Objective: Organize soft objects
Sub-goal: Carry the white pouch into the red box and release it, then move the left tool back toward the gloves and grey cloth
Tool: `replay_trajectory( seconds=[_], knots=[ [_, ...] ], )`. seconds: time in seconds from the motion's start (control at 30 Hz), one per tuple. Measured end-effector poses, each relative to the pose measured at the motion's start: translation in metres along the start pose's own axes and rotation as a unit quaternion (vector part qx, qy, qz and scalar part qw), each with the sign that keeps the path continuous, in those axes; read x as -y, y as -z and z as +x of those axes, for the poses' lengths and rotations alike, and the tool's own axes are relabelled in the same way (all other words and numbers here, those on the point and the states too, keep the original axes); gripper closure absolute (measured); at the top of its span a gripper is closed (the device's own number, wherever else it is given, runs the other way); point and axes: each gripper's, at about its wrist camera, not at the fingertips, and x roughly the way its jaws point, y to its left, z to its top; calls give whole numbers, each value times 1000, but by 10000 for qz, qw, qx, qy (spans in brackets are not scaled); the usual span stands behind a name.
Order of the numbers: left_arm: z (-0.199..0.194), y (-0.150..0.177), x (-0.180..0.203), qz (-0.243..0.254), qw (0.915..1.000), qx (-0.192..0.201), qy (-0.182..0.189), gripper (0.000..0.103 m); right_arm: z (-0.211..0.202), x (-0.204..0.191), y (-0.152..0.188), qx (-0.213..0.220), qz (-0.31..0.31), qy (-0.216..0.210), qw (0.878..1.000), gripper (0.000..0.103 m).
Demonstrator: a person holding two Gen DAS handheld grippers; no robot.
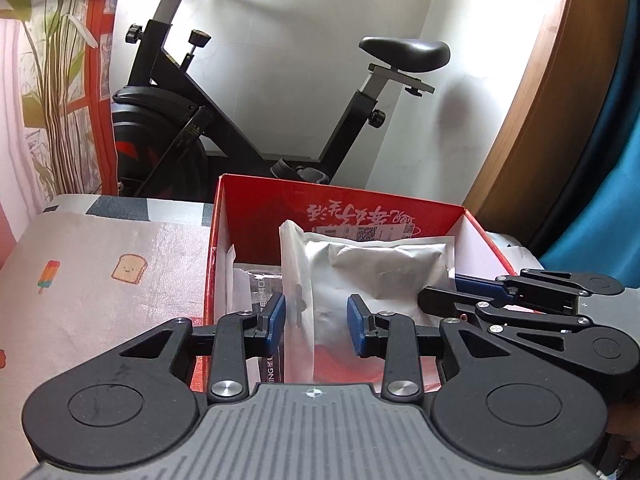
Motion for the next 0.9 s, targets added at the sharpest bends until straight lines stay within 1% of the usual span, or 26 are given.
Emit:
replay_trajectory(
  seconds=[0.17,0.23,0.3,0.4,0.5,0.6,0.63,0.67,0.7,0.73,0.77,0.8,0.83,0.87,0.9],
  knots=[
    [5,3,-3,82,9998,-142,-85,67,11,9,8,-269,263,-130,9992,85],
    [5,4,-4,68,9998,-164,-58,67,15,10,9,-378,319,-173,9986,85],
    [8,3,-1,93,9996,-238,-125,67,19,10,10,-494,370,-195,9979,85],
    [8,3,0,133,9994,-246,-191,67,23,10,12,-606,463,-71,9971,85],
    [5,2,0,138,9994,-215,-231,67,23,11,12,-635,433,141,9969,84],
    [-2,1,1,153,9994,-86,-310,67,17,16,10,-585,497,318,9965,78],
    [-5,1,2,165,9994,-34,-317,66,13,19,10,-542,530,351,9965,69],
    [-9,0,2,186,9993,15,-313,66,8,21,9,-489,547,376,9966,54],
    [-13,0,3,213,9992,79,-316,65,3,23,9,-402,551,391,9969,47],
    [-17,1,3,230,9991,162,-316,61,-2,24,9,-323,550,409,9971,35],
    [-23,1,4,265,9988,275,-315,53,-8,25,9,-246,547,416,9973,33],
    [-28,2,5,306,9982,378,-338,48,-13,26,9,-201,552,404,9975,32],
    [-34,2,6,334,9976,492,-362,38,-19,28,9,-148,575,395,9975,28],
    [-40,3,7,357,9967,623,-375,28,-24,30,9,-87,608,397,9973,20],
    [-46,4,8,381,9959,729,-377,23,-30,31,10,-17,642,408,9971,15]
  ],
)
